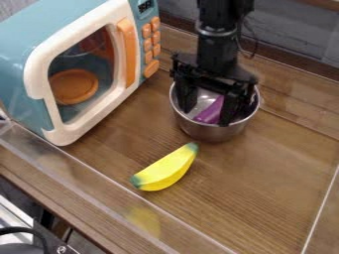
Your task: Remove the eggplant from inside the silver pot and put it on the table
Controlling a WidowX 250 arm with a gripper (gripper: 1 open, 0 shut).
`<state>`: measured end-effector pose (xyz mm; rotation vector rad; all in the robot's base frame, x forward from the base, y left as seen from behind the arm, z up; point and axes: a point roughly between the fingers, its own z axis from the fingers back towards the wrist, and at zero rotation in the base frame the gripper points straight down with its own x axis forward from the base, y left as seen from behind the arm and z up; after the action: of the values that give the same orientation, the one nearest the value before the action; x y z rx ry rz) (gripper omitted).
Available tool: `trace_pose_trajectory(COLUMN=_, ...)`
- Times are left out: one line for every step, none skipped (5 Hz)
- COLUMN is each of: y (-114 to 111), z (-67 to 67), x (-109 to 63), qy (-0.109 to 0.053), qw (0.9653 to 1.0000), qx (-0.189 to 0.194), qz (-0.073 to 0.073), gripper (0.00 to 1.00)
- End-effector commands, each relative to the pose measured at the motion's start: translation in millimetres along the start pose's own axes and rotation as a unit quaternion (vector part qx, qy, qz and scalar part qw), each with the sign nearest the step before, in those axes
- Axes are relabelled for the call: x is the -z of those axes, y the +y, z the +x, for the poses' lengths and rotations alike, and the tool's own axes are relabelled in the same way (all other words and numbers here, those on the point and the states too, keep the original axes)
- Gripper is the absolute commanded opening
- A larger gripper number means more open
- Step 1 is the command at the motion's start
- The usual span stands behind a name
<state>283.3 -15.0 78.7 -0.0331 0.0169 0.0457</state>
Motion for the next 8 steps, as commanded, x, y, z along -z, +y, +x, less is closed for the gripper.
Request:
trace_pose_trajectory(y=0, z=15.5, x=-1.1, qy=-0.021, qw=0.9996, qx=0.018, qz=0.002, gripper=1.00)
trace_pose_trajectory(y=0, z=25.3, x=5.3, qy=-0.021, qw=0.9992, qx=0.034, qz=0.005, gripper=1.00)
trace_pose_trajectory(y=8, z=26.4, x=11.8, qy=-0.020, qw=0.9991, qx=0.037, qz=0.008, gripper=1.00)
trace_pose_trajectory(y=18, z=28.5, x=18.3, qy=-0.020, qw=0.9991, qx=0.037, qz=0.009, gripper=1.00)
trace_pose_trajectory(y=21, z=40.8, x=21.9, qy=-0.020, qw=0.9986, qx=0.046, qz=0.012, gripper=1.00)
trace_pose_trajectory(y=23, z=52.1, x=23.8, qy=-0.022, qw=0.9980, qx=0.057, qz=0.016, gripper=1.00)
trace_pose_trajectory(y=26, z=49.5, x=20.8, qy=-0.023, qw=0.9983, qx=0.050, qz=0.019, gripper=1.00)
trace_pose_trajectory(y=30, z=55.4, x=23.5, qy=-0.025, qw=0.9980, qx=0.055, qz=0.022, gripper=1.00)
